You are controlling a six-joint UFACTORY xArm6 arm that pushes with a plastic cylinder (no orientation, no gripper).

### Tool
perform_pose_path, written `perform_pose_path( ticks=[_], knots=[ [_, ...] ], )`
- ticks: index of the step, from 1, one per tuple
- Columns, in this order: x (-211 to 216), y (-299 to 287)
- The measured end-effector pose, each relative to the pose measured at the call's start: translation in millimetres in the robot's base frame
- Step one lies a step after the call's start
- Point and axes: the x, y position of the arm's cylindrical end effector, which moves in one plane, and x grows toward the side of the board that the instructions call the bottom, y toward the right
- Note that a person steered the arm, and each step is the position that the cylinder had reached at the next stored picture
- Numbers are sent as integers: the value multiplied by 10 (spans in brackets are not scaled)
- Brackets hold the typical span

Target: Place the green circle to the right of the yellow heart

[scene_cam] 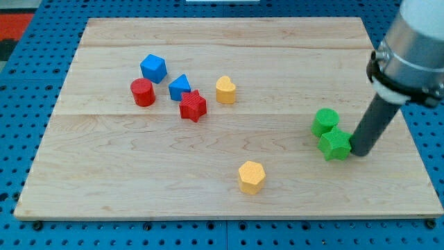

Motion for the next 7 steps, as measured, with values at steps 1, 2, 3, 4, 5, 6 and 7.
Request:
perform_pose_path(
  ticks=[1,2,3,4,5,6,7],
  knots=[
    [-421,-204],
    [-704,-706],
    [-626,-745],
    [-344,-868],
    [-654,-1327],
    [-889,-1504],
    [-1268,-1082]
  ],
)
